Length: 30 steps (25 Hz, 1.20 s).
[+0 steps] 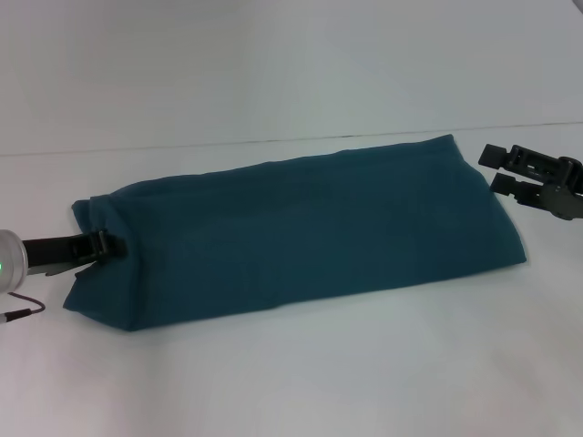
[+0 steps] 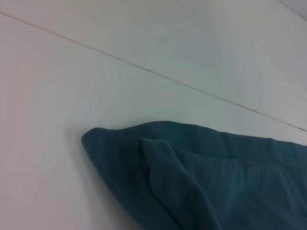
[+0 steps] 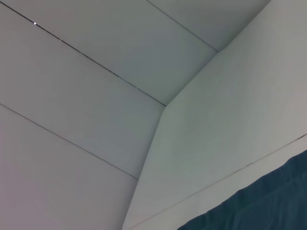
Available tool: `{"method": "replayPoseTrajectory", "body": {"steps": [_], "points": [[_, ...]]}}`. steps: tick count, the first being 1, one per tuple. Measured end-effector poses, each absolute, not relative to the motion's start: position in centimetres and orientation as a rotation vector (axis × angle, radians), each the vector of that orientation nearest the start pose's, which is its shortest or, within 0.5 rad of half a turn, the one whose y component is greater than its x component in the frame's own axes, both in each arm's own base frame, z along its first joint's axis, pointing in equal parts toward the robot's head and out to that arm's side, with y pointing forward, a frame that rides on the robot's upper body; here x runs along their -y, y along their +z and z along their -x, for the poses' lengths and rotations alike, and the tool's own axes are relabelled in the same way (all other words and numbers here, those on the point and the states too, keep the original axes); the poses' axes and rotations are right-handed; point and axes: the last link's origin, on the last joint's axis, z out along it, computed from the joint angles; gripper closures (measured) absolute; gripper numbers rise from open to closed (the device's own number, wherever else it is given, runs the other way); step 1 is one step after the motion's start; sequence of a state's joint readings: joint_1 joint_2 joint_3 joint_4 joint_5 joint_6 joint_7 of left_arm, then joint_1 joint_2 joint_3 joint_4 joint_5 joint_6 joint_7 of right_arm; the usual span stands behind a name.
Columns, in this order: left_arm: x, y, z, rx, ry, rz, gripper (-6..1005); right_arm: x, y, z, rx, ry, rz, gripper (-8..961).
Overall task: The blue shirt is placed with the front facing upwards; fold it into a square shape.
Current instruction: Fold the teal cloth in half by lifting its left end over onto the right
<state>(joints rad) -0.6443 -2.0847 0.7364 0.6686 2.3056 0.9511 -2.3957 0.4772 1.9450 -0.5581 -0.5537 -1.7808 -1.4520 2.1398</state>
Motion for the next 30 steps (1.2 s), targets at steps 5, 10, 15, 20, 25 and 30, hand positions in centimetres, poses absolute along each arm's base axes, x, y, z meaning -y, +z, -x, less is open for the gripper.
{"method": "replayPoseTrajectory", "body": {"steps": [5, 10, 15, 20, 25, 30], "points": [[-40.4, 0.6, 29.8, 1.617, -0.407, 1.936, 932, -34.9, 7.6, -30.9, -1.665, 1.131, 2.006, 66], [-40.1, 1.7, 29.5, 1.607, -0.512, 1.944, 934, -34.8, 7.7, -31.0, -1.665, 1.137, 1.999, 66], [-39.8, 2.3, 29.4, 1.599, -0.598, 1.950, 934, -34.7, 7.6, -31.2, -1.676, 1.144, 1.988, 66], [-39.8, 2.2, 29.4, 1.602, -0.600, 1.950, 933, -34.7, 7.6, -31.2, -1.676, 1.143, 1.988, 66], [-39.8, 2.3, 29.4, 1.600, -0.601, 1.950, 934, -34.7, 7.6, -31.2, -1.678, 1.140, 1.986, 66], [-39.8, 2.4, 29.5, 1.598, -0.600, 1.948, 933, -34.7, 7.6, -31.2, -1.679, 1.139, 1.987, 66]]}}
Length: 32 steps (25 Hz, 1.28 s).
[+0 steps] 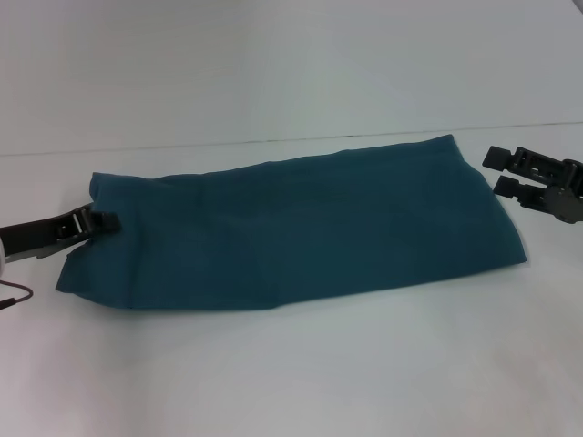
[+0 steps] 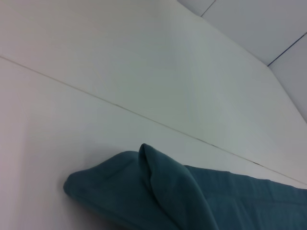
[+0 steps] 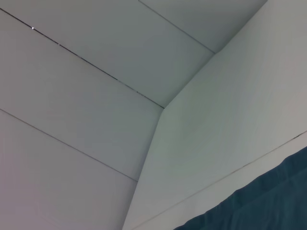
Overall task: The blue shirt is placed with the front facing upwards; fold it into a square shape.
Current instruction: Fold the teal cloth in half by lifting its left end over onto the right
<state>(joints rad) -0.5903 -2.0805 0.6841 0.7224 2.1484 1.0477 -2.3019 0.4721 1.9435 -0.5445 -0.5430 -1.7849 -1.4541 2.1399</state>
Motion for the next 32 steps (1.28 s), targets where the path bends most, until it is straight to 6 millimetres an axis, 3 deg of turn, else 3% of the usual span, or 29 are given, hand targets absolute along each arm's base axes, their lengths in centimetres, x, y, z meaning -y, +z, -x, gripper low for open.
{"method": "replayPoseTrajectory", "body": {"steps": [12, 20, 27, 32], "points": [[-39.4, 6.5, 32.8, 1.623, -0.644, 1.776, 934, -34.7, 7.6, -31.2, -1.682, 1.141, 1.982, 66], [-39.0, 10.1, 35.8, 1.595, -0.566, 1.645, 934, -34.7, 7.6, -31.2, -1.686, 1.145, 1.979, 66], [-39.6, 12.2, 36.4, 1.547, -0.484, 1.605, 934, -34.7, 7.6, -31.3, -1.686, 1.138, 1.979, 67], [-39.7, 12.9, 35.0, 1.532, -0.468, 1.666, 936, -34.7, 7.5, -31.3, -1.683, 1.134, 1.983, 67]]}}
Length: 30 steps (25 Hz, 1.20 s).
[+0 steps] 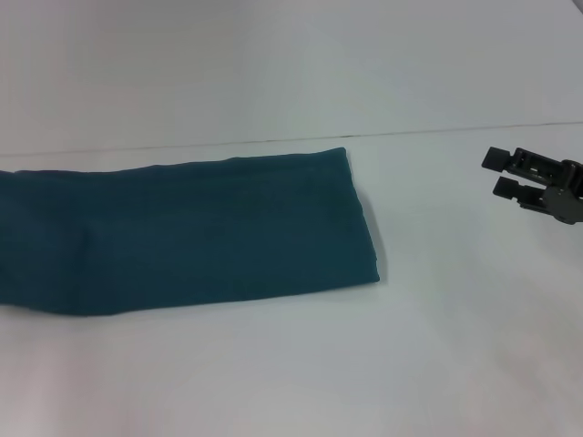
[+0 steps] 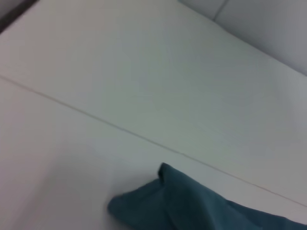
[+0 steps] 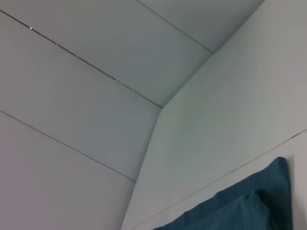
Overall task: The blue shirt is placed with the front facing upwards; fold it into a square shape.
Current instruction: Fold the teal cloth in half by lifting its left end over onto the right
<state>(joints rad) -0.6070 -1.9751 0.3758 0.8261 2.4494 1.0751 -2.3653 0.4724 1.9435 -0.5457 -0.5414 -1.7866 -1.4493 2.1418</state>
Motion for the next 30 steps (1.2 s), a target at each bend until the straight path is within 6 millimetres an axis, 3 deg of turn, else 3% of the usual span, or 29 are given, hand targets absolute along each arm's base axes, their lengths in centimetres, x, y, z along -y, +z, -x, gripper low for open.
{"method": "replayPoseTrajectory", "body": {"steps": [5, 9, 25, 30], "points": [[-40.2, 13.0, 31.5, 1.525, -0.473, 1.748, 936, -34.7, 7.5, -31.3, -1.682, 1.134, 1.987, 67], [-40.9, 12.9, 27.3, 1.468, -0.441, 1.825, 935, -34.6, 7.5, -31.2, -1.684, 1.133, 1.991, 67], [-42.6, 12.3, 12.0, 1.071, -0.248, 2.086, 920, -35.0, 7.4, -30.9, -1.664, 1.128, 2.005, 67], [-42.9, 10.8, 9.1, 1.025, -0.198, 2.133, 910, -35.1, 7.3, -31.0, -1.663, 1.122, 2.003, 67]]}}
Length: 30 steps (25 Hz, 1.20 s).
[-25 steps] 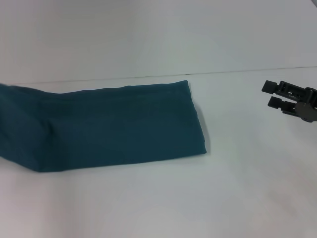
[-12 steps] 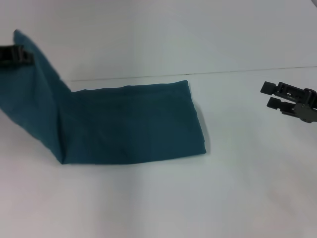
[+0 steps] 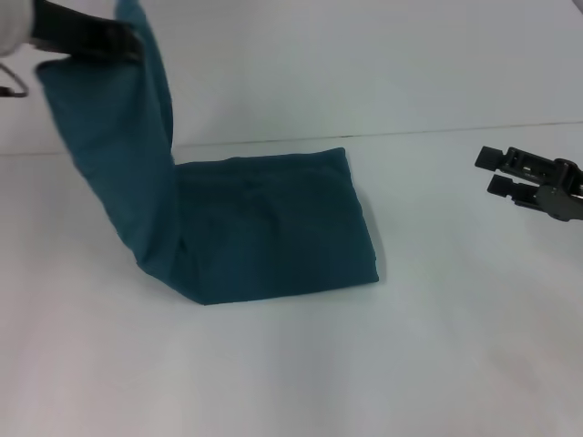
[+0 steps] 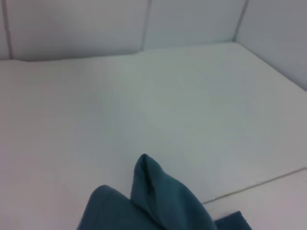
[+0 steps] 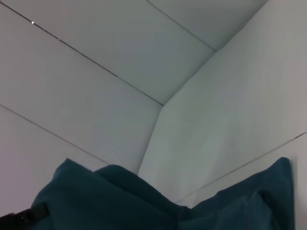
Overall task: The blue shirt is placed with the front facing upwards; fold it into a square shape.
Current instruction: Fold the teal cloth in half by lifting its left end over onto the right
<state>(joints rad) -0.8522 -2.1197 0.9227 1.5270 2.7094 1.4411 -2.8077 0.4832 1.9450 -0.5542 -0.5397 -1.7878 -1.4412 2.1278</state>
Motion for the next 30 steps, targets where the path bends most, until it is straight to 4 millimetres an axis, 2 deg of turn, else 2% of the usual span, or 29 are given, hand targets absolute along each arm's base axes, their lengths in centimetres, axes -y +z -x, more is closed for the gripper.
{"method": "replayPoseTrajectory", "body": {"steps": [3, 7, 12, 14, 25, 30], "points": [[-43.7, 8.7, 8.3, 1.014, -0.142, 2.152, 904, -35.0, 7.2, -31.1, -1.674, 1.120, 1.992, 67], [-44.7, 4.9, 7.2, 0.979, -0.042, 2.194, 896, -35.1, 7.1, -31.2, -1.678, 1.116, 1.987, 68], [-44.7, 0.7, 5.9, 0.888, 0.067, 2.269, 886, -35.1, 7.1, -31.2, -1.678, 1.115, 1.988, 68], [-44.4, -0.5, 5.5, 0.849, 0.095, 2.288, 882, -35.1, 7.2, -31.3, -1.678, 1.114, 1.984, 68], [-43.8, -4.8, 3.3, 0.633, 0.230, 2.366, 859, -35.3, 7.2, -31.2, -1.674, 1.113, 1.982, 68], [-44.2, -5.7, 3.2, 0.619, 0.273, 2.370, 849, -35.3, 7.1, -31.2, -1.683, 1.115, 1.980, 68]]}}
